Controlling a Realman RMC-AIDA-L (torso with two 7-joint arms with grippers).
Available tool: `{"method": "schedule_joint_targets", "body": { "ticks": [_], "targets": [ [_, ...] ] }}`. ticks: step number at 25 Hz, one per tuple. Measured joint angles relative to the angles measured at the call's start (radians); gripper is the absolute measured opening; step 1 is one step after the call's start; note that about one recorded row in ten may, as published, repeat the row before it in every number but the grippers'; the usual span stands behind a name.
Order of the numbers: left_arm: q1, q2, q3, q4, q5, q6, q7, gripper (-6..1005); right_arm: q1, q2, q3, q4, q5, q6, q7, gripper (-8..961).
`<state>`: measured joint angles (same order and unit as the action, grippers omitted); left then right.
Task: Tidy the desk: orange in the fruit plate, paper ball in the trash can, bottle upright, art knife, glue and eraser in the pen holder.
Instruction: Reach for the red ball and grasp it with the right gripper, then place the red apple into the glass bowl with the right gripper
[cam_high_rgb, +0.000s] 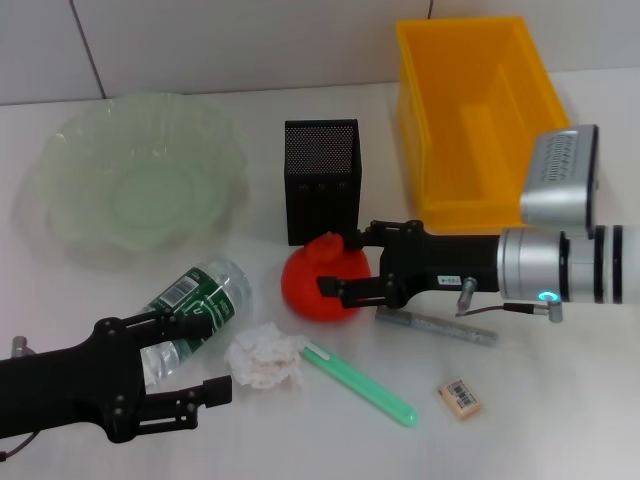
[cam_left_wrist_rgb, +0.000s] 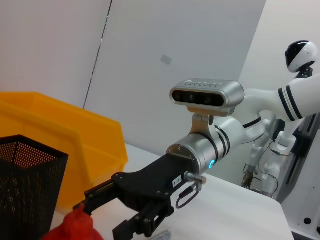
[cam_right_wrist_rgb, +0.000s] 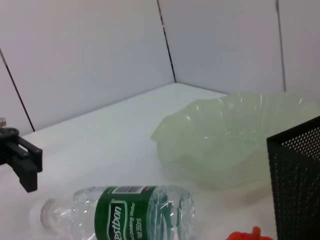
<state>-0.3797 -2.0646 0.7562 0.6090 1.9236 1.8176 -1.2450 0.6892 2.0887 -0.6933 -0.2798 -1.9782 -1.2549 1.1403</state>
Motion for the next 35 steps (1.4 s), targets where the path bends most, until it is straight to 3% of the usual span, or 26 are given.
{"method": "schedule_joint_targets", "body": {
  "ticks": [15,23,29,35],
  "targets": [
    [0.003,-0.001,0.0,-0.001,0.0,0.0,0.007,799,0.036,0.002,0.007,0.045,0.003,0.123,0.016,685],
    [0.005,-0.001,0.0,-0.012,0.0,0.0,0.017,800,0.03,0.002,0.005,0.045,0.028,0.12,0.013,454],
    [0.005,0.0,0.0,-0.012,0.0,-0.001,0.025,800,0.023,0.002,0.002,0.045,0.03,0.104,0.01,215],
    [0.007,0.0,-0.003,-0.012,0.0,-0.001,0.025,800,-0.023,0.0,0.01,0.005,0.058,0.0,0.008,125]
  ]
}}
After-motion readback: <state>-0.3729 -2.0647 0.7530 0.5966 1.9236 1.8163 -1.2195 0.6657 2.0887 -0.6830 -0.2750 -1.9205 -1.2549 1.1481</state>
